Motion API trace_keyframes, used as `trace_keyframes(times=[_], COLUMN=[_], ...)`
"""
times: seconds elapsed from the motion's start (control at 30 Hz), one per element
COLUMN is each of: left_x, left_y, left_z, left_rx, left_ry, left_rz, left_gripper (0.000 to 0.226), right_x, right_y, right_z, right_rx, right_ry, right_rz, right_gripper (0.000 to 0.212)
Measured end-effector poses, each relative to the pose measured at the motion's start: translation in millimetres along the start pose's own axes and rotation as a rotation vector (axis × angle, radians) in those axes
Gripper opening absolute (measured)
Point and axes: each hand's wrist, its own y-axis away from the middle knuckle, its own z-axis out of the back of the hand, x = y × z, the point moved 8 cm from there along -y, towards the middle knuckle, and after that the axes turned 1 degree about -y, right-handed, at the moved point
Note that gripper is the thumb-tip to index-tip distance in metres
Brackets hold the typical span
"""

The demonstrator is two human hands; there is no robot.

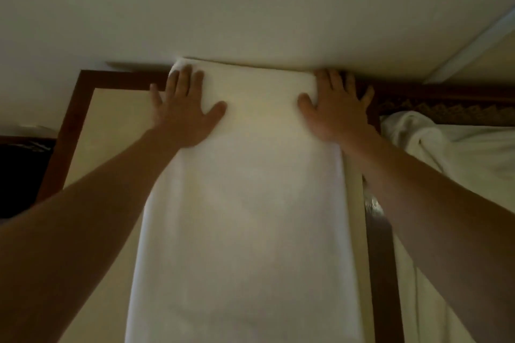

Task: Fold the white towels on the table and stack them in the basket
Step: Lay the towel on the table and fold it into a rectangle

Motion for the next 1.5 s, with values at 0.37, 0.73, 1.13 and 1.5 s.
trace_keyframes(times=[0.37,0.73,1.13,1.5], left_x=[53.8,96.4,103.2,94.3], left_y=[-45.6,282.0,522.9,495.0], left_z=[27.0,-28.9,-74.9,-117.1], left_rx=[-0.005,-0.148,-0.131,0.273], left_ry=[0.735,0.977,1.055,1.6], left_rz=[0.249,0.326,0.758,0.632], left_gripper=[0.04,0.039,0.024,0.03], right_x=[-31.2,-50.4,-48.8,-53.7], right_y=[-8.8,286.5,527.2,523.7], right_z=[34.8,-25.7,-80.3,-110.8], right_rx=[-0.448,-0.237,-0.263,-0.148], right_ry=[-0.734,-0.715,-0.458,-1.001], right_rz=[-0.044,-0.035,-0.37,-0.524], right_gripper=[0.022,0.025,0.024,0.026])
